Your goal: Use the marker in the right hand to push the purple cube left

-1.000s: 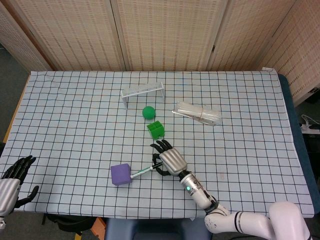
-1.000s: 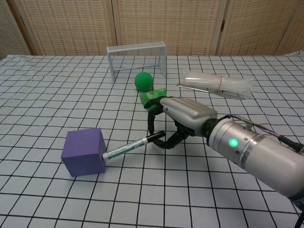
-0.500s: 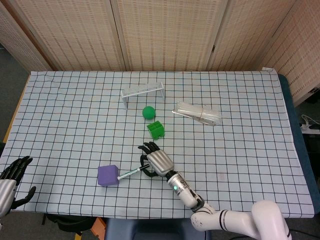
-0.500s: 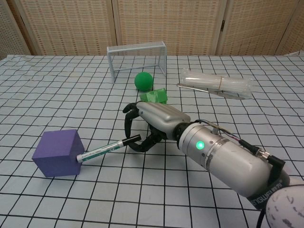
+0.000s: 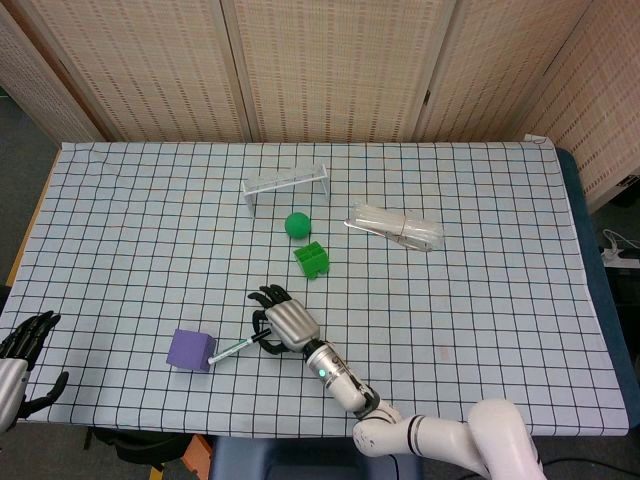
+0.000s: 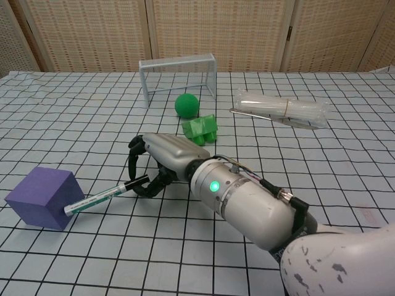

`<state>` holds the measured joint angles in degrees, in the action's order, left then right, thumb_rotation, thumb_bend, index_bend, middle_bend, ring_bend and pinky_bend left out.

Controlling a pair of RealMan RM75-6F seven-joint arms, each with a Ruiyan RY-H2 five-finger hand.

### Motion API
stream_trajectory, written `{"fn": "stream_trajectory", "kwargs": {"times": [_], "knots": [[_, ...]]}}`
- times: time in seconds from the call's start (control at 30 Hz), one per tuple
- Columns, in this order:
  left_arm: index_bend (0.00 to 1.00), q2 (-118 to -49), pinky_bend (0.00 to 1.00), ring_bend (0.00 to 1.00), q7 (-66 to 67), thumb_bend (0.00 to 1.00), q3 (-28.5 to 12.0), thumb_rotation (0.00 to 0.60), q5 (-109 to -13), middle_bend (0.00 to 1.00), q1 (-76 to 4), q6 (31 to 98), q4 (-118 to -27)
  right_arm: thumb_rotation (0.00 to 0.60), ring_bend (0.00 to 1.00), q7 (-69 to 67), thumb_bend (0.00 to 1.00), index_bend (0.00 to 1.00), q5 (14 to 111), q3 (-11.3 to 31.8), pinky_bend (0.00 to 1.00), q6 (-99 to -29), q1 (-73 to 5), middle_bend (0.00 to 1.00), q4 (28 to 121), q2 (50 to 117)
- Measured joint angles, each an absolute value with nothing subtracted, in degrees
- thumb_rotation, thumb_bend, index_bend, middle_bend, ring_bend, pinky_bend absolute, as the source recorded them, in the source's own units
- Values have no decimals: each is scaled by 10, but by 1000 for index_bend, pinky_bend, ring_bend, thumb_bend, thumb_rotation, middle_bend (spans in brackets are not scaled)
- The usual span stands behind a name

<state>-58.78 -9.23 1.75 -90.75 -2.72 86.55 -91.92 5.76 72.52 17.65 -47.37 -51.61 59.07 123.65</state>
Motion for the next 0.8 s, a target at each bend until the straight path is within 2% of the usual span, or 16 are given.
{"fn": "stream_trajectory", "kwargs": {"times": [0.43,0.8], "knots": [[0,-584,144,0,-105,404,16,600,-907,0,-26,868,-914,600,0,30,445,867,721,200,0,-460,-558,124,520,1285],[0,-588,144,0,-88,403,17,600,-911,0,-23,873,-918,600,0,59,446,867,733,154,0,-507,-499,124,607,1218]]}}
